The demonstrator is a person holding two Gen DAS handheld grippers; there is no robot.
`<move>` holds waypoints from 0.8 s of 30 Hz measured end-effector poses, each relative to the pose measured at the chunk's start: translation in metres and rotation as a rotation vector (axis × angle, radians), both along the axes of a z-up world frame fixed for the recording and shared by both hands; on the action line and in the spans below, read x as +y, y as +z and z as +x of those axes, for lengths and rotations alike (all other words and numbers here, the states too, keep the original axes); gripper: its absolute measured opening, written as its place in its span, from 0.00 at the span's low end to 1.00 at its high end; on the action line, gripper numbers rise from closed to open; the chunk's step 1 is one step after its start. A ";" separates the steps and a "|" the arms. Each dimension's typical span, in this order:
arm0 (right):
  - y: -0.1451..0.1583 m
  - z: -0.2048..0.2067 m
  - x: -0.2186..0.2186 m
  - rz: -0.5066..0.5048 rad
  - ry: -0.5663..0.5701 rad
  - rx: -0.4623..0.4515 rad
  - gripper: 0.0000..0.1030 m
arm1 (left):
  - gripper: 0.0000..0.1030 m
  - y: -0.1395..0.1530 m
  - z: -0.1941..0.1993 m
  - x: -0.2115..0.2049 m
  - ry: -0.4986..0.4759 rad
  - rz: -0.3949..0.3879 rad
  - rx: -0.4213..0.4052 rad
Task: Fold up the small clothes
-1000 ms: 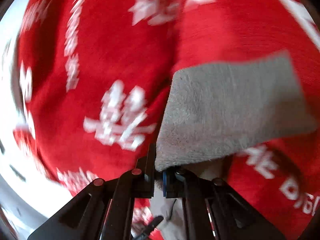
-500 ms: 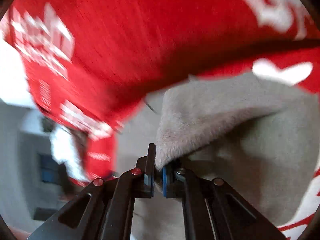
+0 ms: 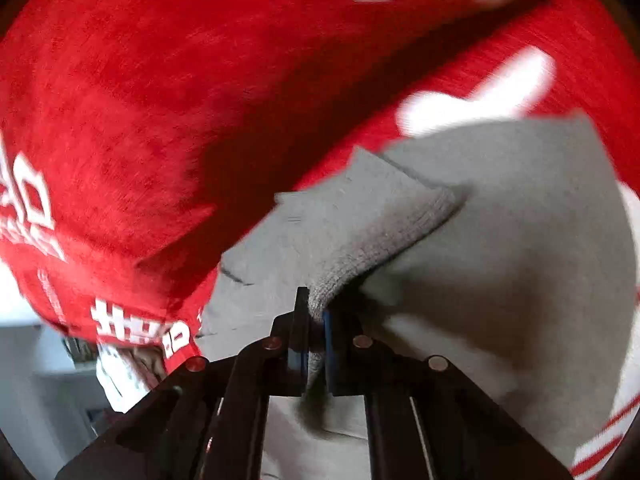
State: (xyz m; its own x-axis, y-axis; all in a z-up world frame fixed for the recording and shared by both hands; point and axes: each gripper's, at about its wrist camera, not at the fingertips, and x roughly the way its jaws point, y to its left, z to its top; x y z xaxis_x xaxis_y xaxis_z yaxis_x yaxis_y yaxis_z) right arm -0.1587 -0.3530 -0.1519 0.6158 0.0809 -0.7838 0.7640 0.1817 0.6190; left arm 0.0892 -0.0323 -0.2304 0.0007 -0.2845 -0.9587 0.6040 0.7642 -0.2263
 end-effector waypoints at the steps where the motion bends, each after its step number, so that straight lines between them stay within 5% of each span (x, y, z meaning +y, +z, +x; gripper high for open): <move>1: 0.006 0.015 0.005 -0.026 0.074 -0.032 0.06 | 1.00 0.003 0.002 0.003 0.022 -0.002 0.000; 5: 0.018 0.071 0.049 -0.079 0.387 -0.061 0.06 | 1.00 0.018 0.002 0.014 0.096 -0.006 0.008; 9: -0.004 0.110 0.111 -0.102 0.666 0.065 0.09 | 1.00 0.015 0.010 0.023 0.122 0.010 0.009; 12: -0.013 0.112 0.133 -0.133 0.755 0.189 0.10 | 1.00 0.012 0.011 0.027 0.124 0.003 0.023; 15: -0.008 0.099 0.135 -0.098 0.730 0.172 0.26 | 1.00 0.009 0.008 0.025 0.103 -0.009 0.048; 17: -0.001 0.083 0.131 -0.081 0.696 0.166 0.52 | 1.00 0.009 0.002 0.020 0.080 -0.027 0.073; 22: 0.012 0.026 0.108 -0.046 0.564 0.199 0.53 | 0.99 -0.004 -0.005 0.001 0.028 -0.061 0.152; 24: 0.009 -0.015 0.088 0.025 0.429 0.209 0.53 | 0.79 -0.010 -0.007 -0.006 0.015 -0.059 0.180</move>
